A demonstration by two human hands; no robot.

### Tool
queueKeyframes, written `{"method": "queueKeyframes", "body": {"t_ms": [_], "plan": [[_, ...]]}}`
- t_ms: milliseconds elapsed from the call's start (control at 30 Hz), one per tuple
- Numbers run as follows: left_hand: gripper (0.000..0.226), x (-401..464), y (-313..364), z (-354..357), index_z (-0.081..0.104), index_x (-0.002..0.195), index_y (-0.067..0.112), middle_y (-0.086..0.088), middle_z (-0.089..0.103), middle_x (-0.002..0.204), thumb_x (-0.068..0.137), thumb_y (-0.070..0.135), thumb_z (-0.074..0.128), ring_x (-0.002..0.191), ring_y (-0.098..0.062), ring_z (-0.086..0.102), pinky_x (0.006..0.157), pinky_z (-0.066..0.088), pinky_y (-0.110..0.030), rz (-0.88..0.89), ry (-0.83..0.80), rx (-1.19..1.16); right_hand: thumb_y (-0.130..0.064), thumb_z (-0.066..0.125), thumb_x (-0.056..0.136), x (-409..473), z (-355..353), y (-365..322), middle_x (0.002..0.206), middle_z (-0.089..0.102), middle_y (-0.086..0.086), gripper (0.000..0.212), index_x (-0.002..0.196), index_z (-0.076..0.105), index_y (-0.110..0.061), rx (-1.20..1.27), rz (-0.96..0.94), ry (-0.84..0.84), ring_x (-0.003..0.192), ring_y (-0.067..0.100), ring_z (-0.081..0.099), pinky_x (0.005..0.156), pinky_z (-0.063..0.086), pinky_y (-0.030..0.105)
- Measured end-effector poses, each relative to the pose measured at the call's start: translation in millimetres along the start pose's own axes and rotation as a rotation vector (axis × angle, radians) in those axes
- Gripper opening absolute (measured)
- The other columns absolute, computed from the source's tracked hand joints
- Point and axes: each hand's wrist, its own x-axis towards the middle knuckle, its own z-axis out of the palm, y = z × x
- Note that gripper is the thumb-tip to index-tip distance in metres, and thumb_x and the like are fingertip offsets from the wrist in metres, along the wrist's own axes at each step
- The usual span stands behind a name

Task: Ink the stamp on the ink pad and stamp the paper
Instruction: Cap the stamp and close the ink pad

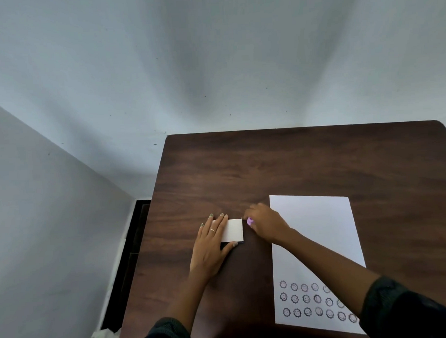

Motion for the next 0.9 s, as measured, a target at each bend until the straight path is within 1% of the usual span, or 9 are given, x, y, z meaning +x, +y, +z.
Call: {"method": "queueKeyframes", "body": {"t_ms": [67,200,267,400,467,567,767,900], "plan": [[0.071,11,0,-3,0.012,0.149,0.028,0.01,0.014,0.158,0.09,0.057,0.039,0.146,-0.015,0.001,0.117,0.005,-0.033,0.019,-0.009,0.012,-0.012,0.045,0.088,3,-5,9,0.107,0.063,0.012,0.02,0.098,0.062,-0.007,0.017,0.027,0.02,0.1,0.027,0.053,0.078,0.044,0.036],[0.071,35,6,-7,0.012,0.149,0.027,0.009,0.013,0.158,0.09,0.055,0.04,0.146,-0.015,0.0,0.117,0.003,-0.033,0.041,-0.02,-0.002,-0.015,0.049,0.087,13,-22,21,0.097,0.066,0.014,0.017,0.093,0.062,-0.005,0.083,0.087,0.008,0.09,0.028,0.059,0.075,0.047,0.035],[0.072,45,8,-8,0.01,0.149,0.027,0.008,0.011,0.159,0.091,0.055,0.04,0.146,-0.015,-0.001,0.117,0.003,-0.033,0.052,-0.033,0.002,-0.015,0.051,0.086,16,-28,23,0.098,0.067,0.015,0.019,0.1,0.06,-0.006,0.084,0.076,-0.001,0.089,0.028,0.06,0.076,0.048,0.035],[0.072,59,12,-10,0.009,0.149,0.026,0.007,0.009,0.159,0.091,0.055,0.039,0.146,-0.016,-0.004,0.117,0.002,-0.035,0.063,-0.055,0.007,-0.017,0.056,0.084,16,-31,26,0.104,0.067,0.016,0.03,0.114,0.055,-0.009,0.106,0.083,0.015,0.092,0.029,0.061,0.08,0.052,0.039],[0.072,62,12,-10,0.008,0.149,0.026,0.006,0.008,0.159,0.091,0.055,0.038,0.146,-0.016,-0.004,0.117,0.002,-0.036,0.065,-0.058,0.008,-0.019,0.056,0.084,16,-30,26,0.105,0.067,0.016,0.034,0.117,0.053,-0.01,0.109,0.094,0.033,0.092,0.03,0.061,0.08,0.052,0.037],[0.072,66,12,-10,0.008,0.149,0.025,0.005,0.007,0.159,0.091,0.055,0.038,0.146,-0.017,-0.005,0.117,0.001,-0.036,0.076,-0.059,0.009,-0.02,0.055,0.086,15,-26,26,0.105,0.067,0.016,0.032,0.117,0.052,-0.01,0.113,0.1,0.063,0.091,0.028,0.062,0.074,0.046,0.028],[0.072,67,13,-9,0.005,0.149,0.024,0.005,0.004,0.16,0.092,0.055,0.036,0.146,-0.018,-0.007,0.117,0.0,-0.038,0.086,-0.064,0.035,-0.02,0.055,0.087,15,-26,25,0.105,0.067,0.016,0.033,0.118,0.051,-0.01,0.106,0.1,0.076,0.092,0.028,0.061,0.073,0.045,0.029],[0.072,67,13,-9,0.005,0.149,0.024,0.004,0.005,0.16,0.092,0.055,0.036,0.146,-0.018,-0.007,0.117,-0.001,-0.038,0.088,-0.061,0.038,-0.02,0.057,0.085,16,-25,25,0.103,0.067,0.017,0.031,0.114,0.052,-0.01,0.094,0.103,0.076,0.09,0.029,0.061,0.075,0.051,0.036]]}}
